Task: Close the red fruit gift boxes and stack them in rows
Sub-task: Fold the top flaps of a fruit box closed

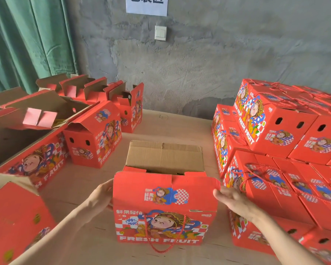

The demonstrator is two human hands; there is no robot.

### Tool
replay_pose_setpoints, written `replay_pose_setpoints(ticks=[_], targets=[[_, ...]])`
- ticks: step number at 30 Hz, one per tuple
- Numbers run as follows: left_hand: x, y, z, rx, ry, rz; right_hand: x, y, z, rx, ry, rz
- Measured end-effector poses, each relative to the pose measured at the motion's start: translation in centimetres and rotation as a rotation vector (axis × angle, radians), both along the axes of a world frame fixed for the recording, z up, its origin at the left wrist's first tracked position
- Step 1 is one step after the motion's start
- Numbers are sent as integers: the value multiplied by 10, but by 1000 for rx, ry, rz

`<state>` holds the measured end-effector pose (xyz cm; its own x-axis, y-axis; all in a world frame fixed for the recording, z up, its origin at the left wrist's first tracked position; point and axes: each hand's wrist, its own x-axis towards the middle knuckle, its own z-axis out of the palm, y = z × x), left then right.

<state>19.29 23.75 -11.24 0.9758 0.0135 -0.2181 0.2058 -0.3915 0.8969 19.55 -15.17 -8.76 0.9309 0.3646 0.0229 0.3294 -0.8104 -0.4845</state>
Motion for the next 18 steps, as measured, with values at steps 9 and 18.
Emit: replay_pose_setpoints(ticks=[9, 18], targets=[[5, -22, 10, 17, -209, 275, -2, 51, -31, 389, -286, -410], [-2, -44, -13, 328, -626, 276, 1, 55, -43, 298, -442, -381]])
